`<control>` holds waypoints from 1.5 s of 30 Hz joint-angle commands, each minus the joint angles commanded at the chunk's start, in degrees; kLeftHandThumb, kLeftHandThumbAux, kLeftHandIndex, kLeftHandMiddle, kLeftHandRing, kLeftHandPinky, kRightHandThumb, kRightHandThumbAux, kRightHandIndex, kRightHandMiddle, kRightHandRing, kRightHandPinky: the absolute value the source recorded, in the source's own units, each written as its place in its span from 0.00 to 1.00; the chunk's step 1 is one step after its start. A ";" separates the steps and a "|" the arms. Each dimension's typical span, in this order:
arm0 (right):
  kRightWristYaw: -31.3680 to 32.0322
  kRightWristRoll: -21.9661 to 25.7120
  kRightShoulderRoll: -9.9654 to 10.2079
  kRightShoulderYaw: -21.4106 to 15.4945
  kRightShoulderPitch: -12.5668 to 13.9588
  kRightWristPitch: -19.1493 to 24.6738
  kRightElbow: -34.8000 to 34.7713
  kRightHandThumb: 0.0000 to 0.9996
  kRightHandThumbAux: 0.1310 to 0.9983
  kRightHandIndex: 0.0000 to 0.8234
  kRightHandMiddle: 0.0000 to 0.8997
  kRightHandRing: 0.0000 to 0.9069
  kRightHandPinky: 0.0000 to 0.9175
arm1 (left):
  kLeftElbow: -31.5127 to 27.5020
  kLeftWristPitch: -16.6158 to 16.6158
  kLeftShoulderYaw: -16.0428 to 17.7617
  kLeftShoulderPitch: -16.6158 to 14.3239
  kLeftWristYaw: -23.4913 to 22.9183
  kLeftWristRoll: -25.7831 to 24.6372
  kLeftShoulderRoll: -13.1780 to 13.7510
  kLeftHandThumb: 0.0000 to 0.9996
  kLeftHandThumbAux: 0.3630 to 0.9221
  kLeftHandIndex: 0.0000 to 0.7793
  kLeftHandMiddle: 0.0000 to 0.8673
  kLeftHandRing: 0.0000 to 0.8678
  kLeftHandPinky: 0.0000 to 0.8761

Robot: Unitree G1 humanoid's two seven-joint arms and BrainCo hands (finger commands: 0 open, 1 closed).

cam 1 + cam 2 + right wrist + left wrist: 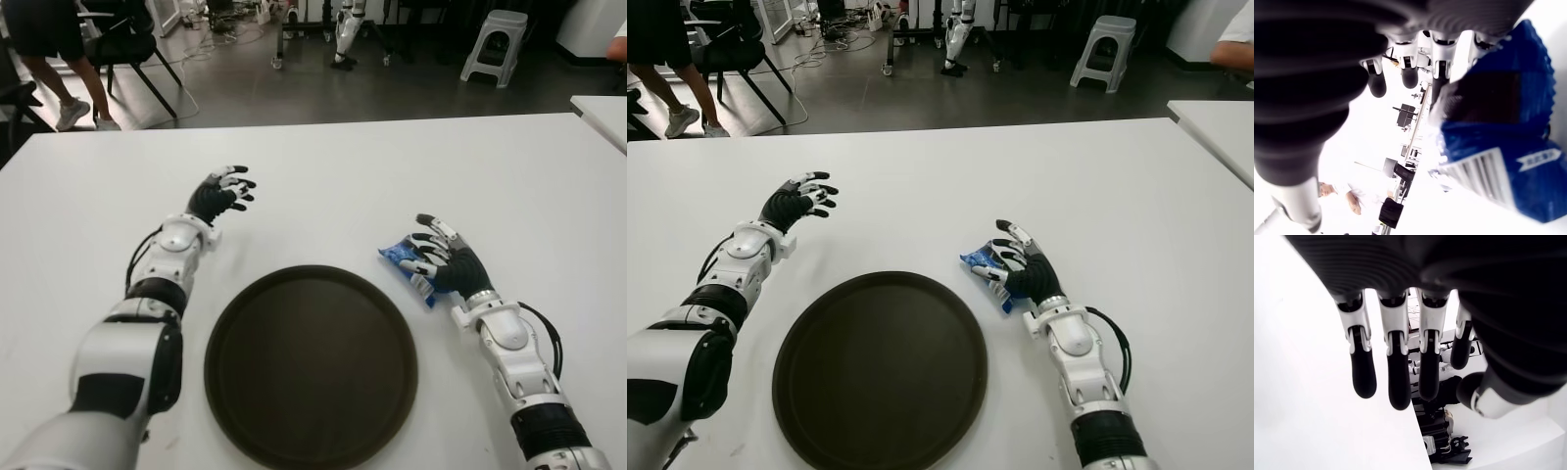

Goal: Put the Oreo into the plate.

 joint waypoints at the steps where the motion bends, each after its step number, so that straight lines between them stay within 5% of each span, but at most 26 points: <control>1: 0.09 0.26 0.08 -0.14 0.15 0.29 -0.55 0.00 0.66 0.12 0.20 0.19 0.19 | -0.01 0.00 0.07 0.00 -0.12 -0.09 -0.03 0.06 0.49 0.26 0.39 0.43 0.45; 19: -0.62 -0.26 0.58 -0.65 1.46 1.75 -3.73 0.00 0.69 0.13 0.22 0.21 0.23 | -0.30 -0.23 0.15 0.07 -0.03 -0.24 -0.29 0.06 0.46 0.27 0.40 0.44 0.45; 28: -4.26 -6.75 -0.28 1.33 1.94 -2.29 -3.23 0.00 0.70 0.12 0.20 0.19 0.19 | -0.42 0.01 0.14 -0.02 -0.14 -0.29 -0.36 0.09 0.50 0.27 0.39 0.43 0.45; 34: -6.52 -12.26 -1.45 3.37 3.58 -3.10 -6.77 0.00 0.69 0.10 0.16 0.14 0.07 | -0.42 0.06 0.04 0.00 -0.27 -0.21 -0.38 0.08 0.49 0.28 0.40 0.44 0.45; 45: -9.30 -19.06 -2.59 5.51 4.65 -3.29 -10.50 0.00 0.74 0.10 0.16 0.15 0.14 | -0.47 -0.15 0.14 0.01 -0.49 -0.36 -0.52 0.08 0.47 0.27 0.40 0.44 0.44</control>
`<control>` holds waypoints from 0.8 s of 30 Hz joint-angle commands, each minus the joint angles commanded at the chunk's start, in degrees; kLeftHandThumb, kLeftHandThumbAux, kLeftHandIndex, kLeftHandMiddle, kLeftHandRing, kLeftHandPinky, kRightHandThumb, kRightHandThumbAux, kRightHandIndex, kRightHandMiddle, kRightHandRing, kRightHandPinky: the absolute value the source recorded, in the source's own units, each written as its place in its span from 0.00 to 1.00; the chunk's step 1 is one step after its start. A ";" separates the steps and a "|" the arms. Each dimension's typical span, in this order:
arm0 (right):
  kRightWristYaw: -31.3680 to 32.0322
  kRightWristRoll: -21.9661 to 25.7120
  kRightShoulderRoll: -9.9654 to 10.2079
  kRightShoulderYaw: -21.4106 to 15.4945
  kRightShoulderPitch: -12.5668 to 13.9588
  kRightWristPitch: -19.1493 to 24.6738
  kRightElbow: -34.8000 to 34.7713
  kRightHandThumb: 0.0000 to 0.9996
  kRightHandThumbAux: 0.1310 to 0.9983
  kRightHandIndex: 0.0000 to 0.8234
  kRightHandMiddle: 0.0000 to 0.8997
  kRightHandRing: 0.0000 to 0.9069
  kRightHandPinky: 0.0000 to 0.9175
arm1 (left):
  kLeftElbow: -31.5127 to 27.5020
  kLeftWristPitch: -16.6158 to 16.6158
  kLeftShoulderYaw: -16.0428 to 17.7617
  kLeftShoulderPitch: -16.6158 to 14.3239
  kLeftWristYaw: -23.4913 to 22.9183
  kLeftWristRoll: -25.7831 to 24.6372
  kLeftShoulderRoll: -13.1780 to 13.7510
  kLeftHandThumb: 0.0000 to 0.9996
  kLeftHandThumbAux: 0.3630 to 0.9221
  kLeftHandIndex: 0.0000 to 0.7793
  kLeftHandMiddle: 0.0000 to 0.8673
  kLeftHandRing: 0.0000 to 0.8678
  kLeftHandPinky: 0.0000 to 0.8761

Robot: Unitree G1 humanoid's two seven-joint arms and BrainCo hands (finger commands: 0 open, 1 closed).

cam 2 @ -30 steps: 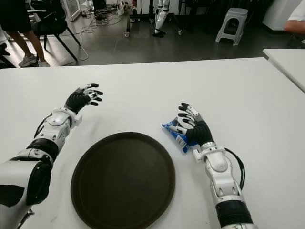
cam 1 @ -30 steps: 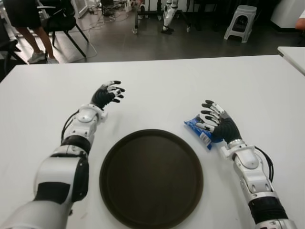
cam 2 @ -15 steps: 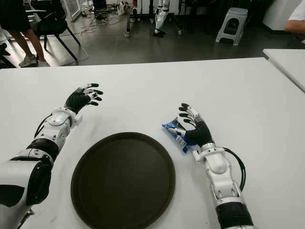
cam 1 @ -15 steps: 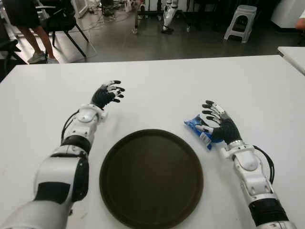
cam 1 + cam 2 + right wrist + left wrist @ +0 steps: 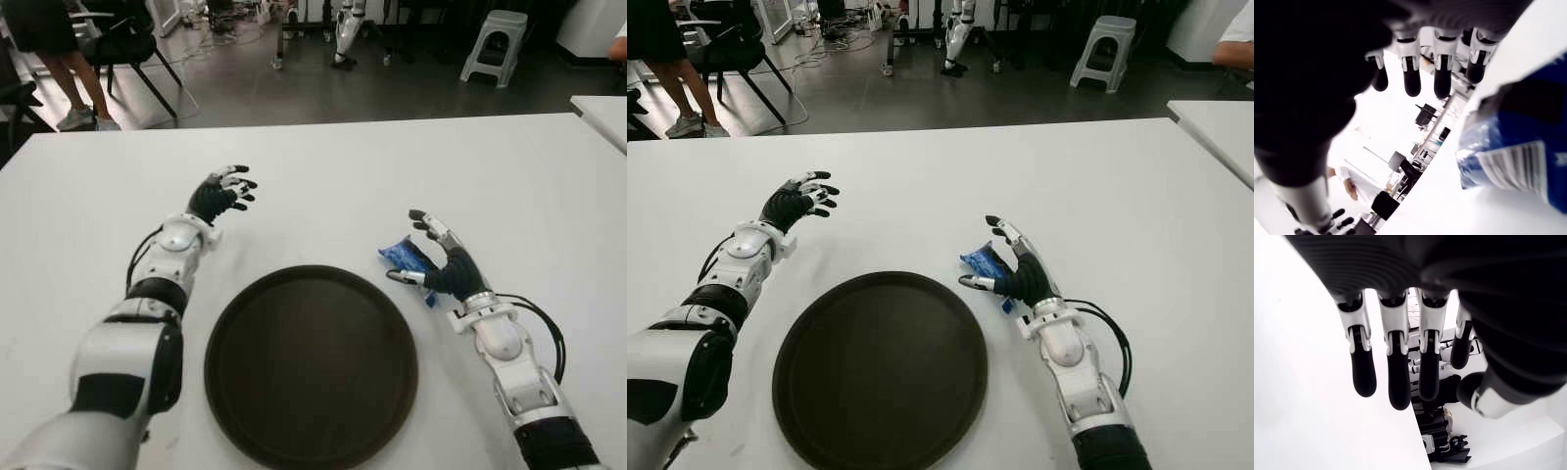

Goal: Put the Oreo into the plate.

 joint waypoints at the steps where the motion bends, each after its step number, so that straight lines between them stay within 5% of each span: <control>1: -0.12 -0.24 -0.07 0.09 0.06 -0.12 -0.13 0.00 0.74 0.10 0.16 0.15 0.14 | -0.01 -0.04 0.03 0.02 -0.03 -0.04 -0.02 0.08 0.47 0.27 0.40 0.44 0.44; 24: -0.96 -2.27 -0.82 1.59 0.61 -0.98 -1.73 0.00 0.78 0.10 0.15 0.16 0.18 | -0.01 -0.18 0.23 0.06 -0.30 -0.26 -0.07 0.08 0.48 0.27 0.40 0.43 0.44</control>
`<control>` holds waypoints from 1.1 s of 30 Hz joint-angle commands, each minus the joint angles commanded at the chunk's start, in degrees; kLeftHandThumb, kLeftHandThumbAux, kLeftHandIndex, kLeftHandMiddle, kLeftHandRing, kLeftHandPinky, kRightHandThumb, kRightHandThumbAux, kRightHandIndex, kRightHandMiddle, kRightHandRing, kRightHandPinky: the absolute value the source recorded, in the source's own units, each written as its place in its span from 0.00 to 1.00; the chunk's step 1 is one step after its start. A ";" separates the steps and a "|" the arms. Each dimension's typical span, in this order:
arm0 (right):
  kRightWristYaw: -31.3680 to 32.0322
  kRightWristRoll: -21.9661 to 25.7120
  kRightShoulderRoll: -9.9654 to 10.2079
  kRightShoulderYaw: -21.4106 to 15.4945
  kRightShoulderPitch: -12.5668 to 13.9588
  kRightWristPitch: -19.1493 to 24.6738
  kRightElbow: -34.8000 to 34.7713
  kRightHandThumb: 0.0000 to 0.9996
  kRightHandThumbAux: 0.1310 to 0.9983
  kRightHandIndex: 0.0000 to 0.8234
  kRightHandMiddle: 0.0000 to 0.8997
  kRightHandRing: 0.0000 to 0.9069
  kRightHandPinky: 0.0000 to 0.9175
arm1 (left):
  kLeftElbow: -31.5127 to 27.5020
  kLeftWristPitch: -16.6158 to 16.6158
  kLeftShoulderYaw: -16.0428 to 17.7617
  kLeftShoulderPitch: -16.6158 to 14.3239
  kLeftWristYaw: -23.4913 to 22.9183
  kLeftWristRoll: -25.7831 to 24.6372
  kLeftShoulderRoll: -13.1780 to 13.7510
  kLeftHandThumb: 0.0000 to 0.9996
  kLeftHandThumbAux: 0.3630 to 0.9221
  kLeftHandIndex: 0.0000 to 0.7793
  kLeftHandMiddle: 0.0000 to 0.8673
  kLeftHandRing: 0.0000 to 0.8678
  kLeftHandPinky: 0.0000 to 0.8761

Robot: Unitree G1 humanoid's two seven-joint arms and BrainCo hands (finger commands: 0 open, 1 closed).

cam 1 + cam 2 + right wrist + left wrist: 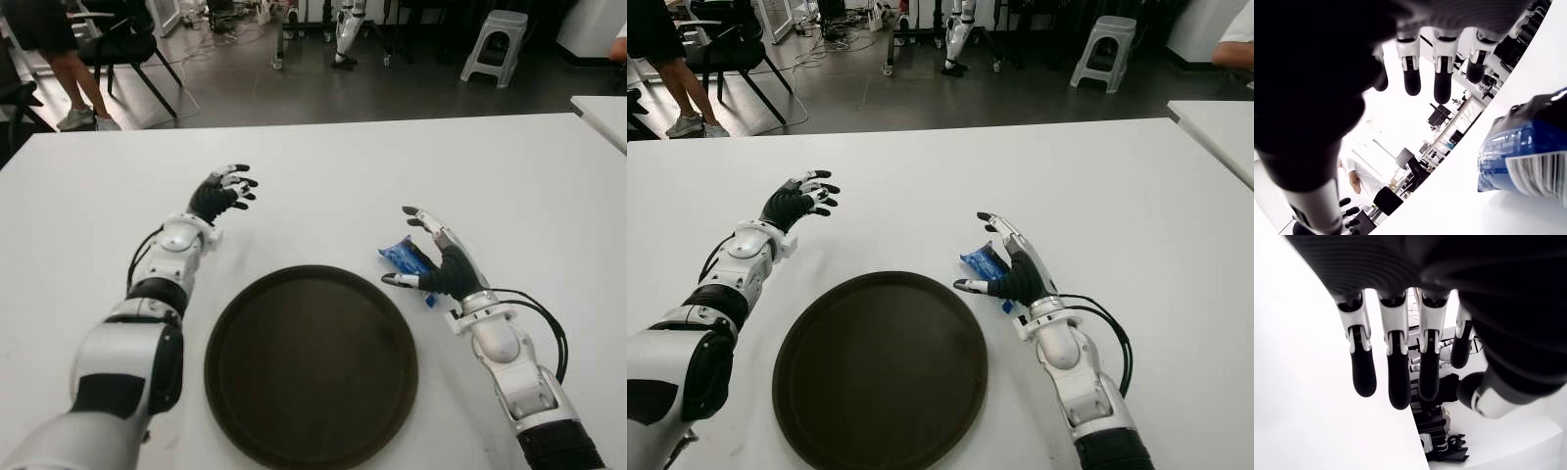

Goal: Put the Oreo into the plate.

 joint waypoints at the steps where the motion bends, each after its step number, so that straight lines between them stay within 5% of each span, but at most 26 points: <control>1: -0.01 -0.01 0.02 0.02 0.02 -0.05 -0.03 0.00 0.78 0.10 0.15 0.16 0.18 | 0.00 0.01 -0.01 0.00 -0.03 0.01 0.01 0.08 0.48 0.28 0.40 0.43 0.44; 23: -1.51 -1.73 0.02 0.05 -0.54 2.32 0.77 0.00 0.76 0.10 0.16 0.16 0.17 | -0.07 -0.28 -0.24 0.18 -0.13 0.29 0.17 0.08 0.48 0.27 0.40 0.44 0.46; 33: -3.57 -1.34 -1.06 -0.89 -4.32 0.85 8.91 0.00 0.75 0.12 0.16 0.17 0.19 | -0.06 -0.31 -0.05 0.20 -0.39 0.09 0.19 0.08 0.46 0.28 0.40 0.44 0.45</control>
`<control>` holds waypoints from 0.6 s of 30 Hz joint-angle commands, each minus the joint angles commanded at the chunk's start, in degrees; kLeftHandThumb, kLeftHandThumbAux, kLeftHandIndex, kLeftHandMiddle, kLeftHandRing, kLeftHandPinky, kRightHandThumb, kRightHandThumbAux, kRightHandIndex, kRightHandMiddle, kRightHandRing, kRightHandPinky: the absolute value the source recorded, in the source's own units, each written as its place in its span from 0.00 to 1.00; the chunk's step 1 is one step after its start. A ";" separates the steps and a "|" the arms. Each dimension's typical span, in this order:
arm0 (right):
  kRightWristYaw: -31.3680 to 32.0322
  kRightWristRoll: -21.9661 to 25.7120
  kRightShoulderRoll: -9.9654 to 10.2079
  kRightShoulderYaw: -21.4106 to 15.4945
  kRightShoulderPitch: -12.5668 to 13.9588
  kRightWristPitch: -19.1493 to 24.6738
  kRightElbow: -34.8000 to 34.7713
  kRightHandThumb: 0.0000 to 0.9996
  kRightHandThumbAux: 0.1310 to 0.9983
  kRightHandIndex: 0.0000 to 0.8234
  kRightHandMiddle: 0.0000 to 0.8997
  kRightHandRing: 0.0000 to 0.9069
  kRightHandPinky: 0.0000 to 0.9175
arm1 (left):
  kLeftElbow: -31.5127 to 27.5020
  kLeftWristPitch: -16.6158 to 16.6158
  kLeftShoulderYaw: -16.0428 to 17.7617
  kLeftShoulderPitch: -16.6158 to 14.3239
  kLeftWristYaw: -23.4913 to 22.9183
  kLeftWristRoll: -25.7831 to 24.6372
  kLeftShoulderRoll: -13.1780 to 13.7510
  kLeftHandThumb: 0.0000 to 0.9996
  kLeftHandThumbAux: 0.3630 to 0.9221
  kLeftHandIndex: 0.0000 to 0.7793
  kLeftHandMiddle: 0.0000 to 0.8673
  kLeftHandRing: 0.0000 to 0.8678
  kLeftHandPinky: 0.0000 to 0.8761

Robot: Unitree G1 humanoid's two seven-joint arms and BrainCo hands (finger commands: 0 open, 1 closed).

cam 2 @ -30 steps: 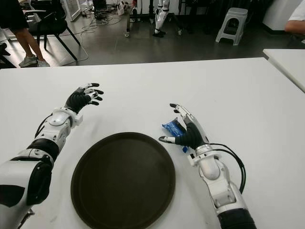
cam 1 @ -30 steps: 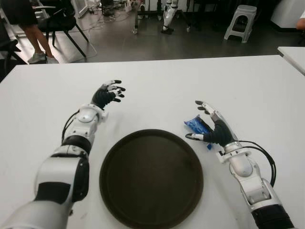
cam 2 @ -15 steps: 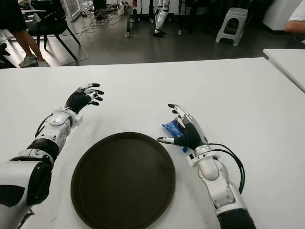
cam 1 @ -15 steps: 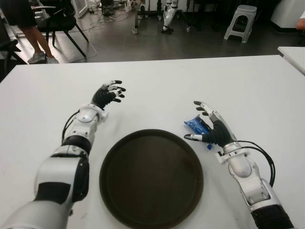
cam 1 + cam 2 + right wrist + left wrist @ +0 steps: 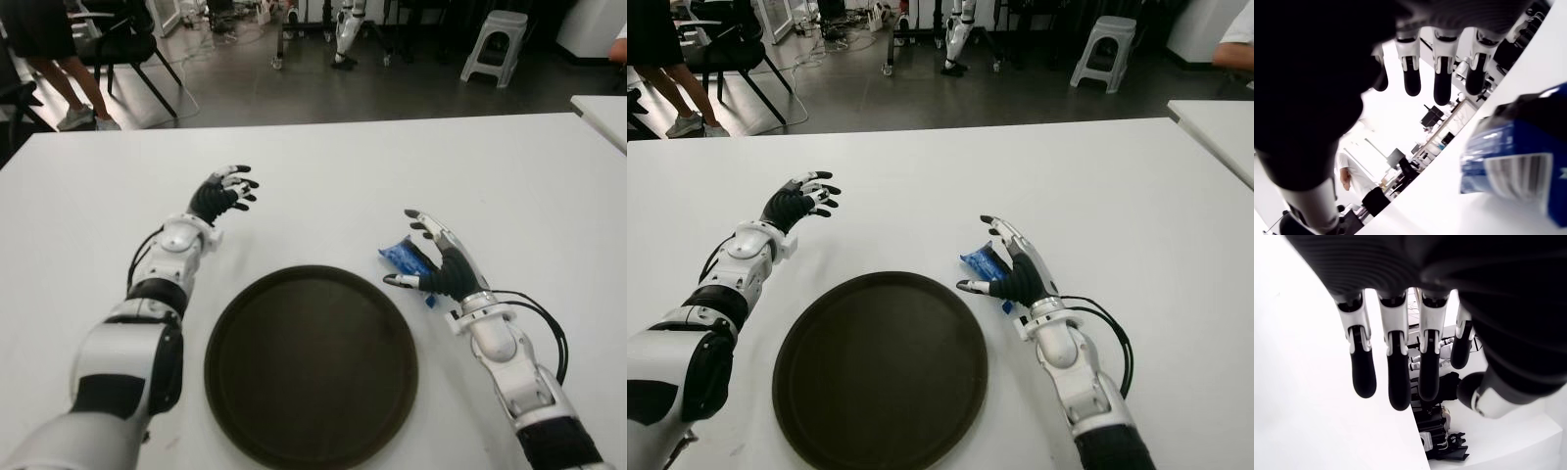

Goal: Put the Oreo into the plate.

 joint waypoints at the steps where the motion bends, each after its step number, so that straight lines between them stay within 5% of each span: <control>1: -0.30 -0.21 -0.07 0.06 -0.32 -0.07 0.59 0.00 0.76 0.12 0.16 0.16 0.19 | 0.00 0.02 -0.03 -0.01 0.06 0.04 0.00 0.08 0.47 0.28 0.40 0.44 0.45; 18: -4.74 -1.83 -0.70 0.90 -3.75 -1.91 8.99 0.00 0.77 0.15 0.18 0.18 0.21 | 0.01 0.20 -0.53 -0.06 0.30 0.53 0.21 0.08 0.49 0.28 0.41 0.44 0.46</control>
